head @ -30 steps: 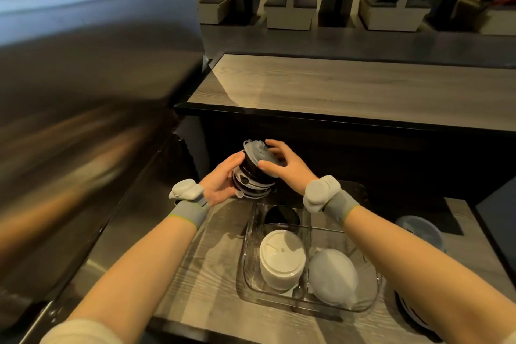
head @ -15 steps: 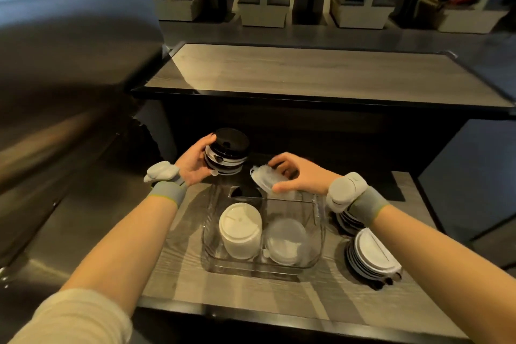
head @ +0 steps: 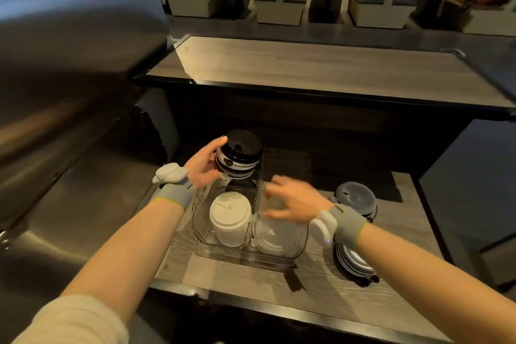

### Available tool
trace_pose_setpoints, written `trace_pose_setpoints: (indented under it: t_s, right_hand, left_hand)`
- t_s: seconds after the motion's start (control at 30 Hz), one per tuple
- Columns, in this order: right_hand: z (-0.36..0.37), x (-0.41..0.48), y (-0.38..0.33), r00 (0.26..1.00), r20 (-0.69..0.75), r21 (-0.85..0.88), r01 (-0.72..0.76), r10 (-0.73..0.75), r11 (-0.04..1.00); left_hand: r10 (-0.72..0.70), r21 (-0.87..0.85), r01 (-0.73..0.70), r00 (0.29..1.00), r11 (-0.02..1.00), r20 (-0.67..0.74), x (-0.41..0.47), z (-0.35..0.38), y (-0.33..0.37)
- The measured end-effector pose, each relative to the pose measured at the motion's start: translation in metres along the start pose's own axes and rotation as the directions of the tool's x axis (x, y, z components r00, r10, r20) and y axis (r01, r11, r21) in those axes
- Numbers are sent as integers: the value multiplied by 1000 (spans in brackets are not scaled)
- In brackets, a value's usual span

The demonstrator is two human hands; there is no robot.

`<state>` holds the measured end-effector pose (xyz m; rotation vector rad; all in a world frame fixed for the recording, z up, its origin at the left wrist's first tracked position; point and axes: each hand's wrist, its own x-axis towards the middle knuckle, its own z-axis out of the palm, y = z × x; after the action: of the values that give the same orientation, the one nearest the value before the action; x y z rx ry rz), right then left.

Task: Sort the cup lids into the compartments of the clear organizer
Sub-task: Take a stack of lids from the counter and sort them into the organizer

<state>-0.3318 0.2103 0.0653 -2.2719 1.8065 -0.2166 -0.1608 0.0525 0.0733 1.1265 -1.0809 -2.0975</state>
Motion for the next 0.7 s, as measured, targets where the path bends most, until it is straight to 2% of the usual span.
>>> trace_pose_setpoints:
  t_s: [0.07, 0.13, 0.27, 0.37, 0.5, 0.6, 0.7]
  right_hand:
    - [-22, 13, -4, 952, -297, 170, -28, 79, 985]
    - [-39, 32, -10, 902, -393, 362, -27, 179, 932]
    - [-46, 62, -16, 954, -171, 521, -124, 246, 845]
    - [-41, 73, -16, 946, -154, 626, -130, 286, 769]
    - [-37, 84, -15, 938, -85, 809, -132, 337, 572]
    - [-36, 94, -15, 928, -74, 868, -120, 365, 481]
    - [-38, 103, -13, 909, -75, 911, -105, 410, 399]
  left_hand:
    - [-1, 6, 1, 1000, 1000, 16, -1, -1, -2]
    - [4, 27, -6, 999, 1000, 51, -2, -2, -3]
    - [26, 128, -34, 998, 991, 63, -5, 0, -2]
    - [22, 135, -27, 999, 990, 38, -4, -8, -1]
    - [77, 118, -88, 993, 989, 92, -5, -16, 5]
    - [94, 132, -109, 989, 985, 116, -5, -22, 13]
    - [98, 98, -106, 992, 990, 80, -1, -33, 23]
